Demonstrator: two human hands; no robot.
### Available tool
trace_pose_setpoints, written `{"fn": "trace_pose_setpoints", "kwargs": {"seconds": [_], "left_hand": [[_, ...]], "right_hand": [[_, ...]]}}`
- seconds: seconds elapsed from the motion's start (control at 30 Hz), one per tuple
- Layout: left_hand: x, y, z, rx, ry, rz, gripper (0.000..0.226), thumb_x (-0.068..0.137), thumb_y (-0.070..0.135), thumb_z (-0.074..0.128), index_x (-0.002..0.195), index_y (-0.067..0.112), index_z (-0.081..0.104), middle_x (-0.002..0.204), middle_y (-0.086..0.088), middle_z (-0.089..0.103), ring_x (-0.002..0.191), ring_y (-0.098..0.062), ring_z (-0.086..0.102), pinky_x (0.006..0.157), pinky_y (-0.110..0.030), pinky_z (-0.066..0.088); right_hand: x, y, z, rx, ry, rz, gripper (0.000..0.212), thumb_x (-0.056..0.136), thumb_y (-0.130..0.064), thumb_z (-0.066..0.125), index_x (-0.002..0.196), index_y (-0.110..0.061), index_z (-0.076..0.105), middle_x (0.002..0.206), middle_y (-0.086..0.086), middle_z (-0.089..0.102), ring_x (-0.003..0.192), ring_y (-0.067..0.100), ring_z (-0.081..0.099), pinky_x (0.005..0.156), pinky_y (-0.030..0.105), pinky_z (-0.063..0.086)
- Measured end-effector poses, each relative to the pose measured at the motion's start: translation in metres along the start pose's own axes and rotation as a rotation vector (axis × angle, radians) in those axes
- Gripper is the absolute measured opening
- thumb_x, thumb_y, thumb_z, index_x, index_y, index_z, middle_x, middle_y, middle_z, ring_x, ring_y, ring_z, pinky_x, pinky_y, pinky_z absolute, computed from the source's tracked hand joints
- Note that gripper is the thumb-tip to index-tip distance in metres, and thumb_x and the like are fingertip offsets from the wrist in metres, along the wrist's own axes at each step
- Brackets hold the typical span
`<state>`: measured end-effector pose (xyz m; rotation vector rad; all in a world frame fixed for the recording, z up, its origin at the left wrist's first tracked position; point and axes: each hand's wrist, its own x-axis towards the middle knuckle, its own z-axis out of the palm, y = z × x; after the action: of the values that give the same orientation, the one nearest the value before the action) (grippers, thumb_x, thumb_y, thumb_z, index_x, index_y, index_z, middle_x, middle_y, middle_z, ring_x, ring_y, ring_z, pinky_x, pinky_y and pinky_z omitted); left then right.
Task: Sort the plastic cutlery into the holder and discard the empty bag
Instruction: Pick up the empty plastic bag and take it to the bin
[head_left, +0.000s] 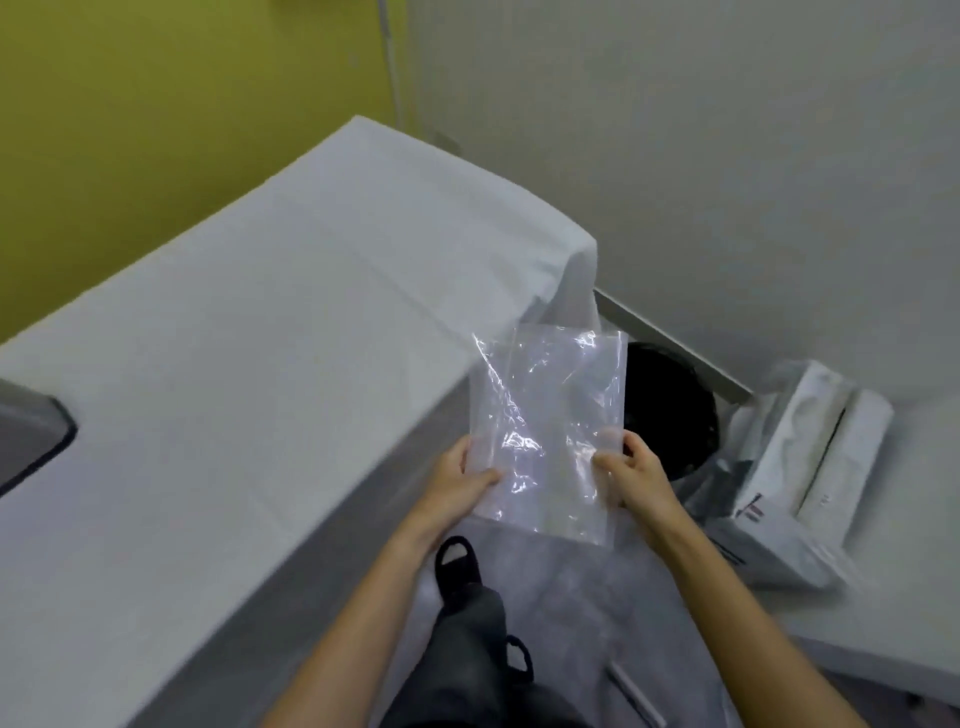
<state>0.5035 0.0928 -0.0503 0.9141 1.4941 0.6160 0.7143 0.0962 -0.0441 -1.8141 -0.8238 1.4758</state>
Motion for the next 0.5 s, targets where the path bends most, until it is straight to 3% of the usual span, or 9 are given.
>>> {"fn": "trace_pose_setpoints", "kwargs": {"seconds": [0.1, 0.2, 0.43, 0.5], "left_hand": [[0.039, 0.023, 0.025, 0.071, -0.072, -0.011, 0.033, 0.081, -0.006, 0.060, 0.108, 0.013, 0.061, 0.085, -0.007, 0.063, 0.060, -0.008, 0.055, 0.055, -0.016, 0.046], [0.079, 0.051, 0.053, 0.117, -0.175, 0.038, 0.037, 0.080, -0.006, 0.060, 0.111, 0.014, 0.059, 0.083, -0.001, 0.063, 0.050, 0.001, 0.053, 0.049, -0.012, 0.043], [0.138, 0.070, 0.133, 0.183, -0.265, -0.095, 0.037, 0.079, -0.002, 0.068, 0.109, 0.013, 0.053, 0.097, -0.007, 0.063, 0.068, -0.013, 0.060, 0.055, -0.020, 0.052], [0.159, 0.069, 0.163, 0.210, -0.273, -0.153, 0.040, 0.079, -0.001, 0.068, 0.112, 0.012, 0.052, 0.100, -0.007, 0.061, 0.077, -0.018, 0.062, 0.059, -0.024, 0.053]], "right_hand": [[0.020, -0.001, -0.025, 0.070, 0.093, 0.058, 0.023, 0.087, -0.007, 0.056, 0.108, -0.017, 0.056, 0.085, 0.003, 0.066, 0.067, 0.014, 0.062, 0.052, 0.024, 0.048], [0.044, -0.005, -0.053, 0.139, 0.210, 0.078, 0.019, 0.089, -0.008, 0.055, 0.107, -0.012, 0.056, 0.082, 0.004, 0.064, 0.062, 0.012, 0.059, 0.045, 0.016, 0.043], [0.083, 0.015, -0.111, 0.254, 0.354, 0.262, 0.026, 0.090, -0.012, 0.055, 0.116, -0.013, 0.054, 0.104, 0.007, 0.065, 0.087, 0.022, 0.064, 0.066, 0.030, 0.052], [0.104, 0.018, -0.134, 0.256, 0.347, 0.303, 0.030, 0.090, -0.013, 0.055, 0.120, -0.011, 0.054, 0.110, 0.009, 0.064, 0.091, 0.022, 0.063, 0.064, 0.028, 0.051]]}}
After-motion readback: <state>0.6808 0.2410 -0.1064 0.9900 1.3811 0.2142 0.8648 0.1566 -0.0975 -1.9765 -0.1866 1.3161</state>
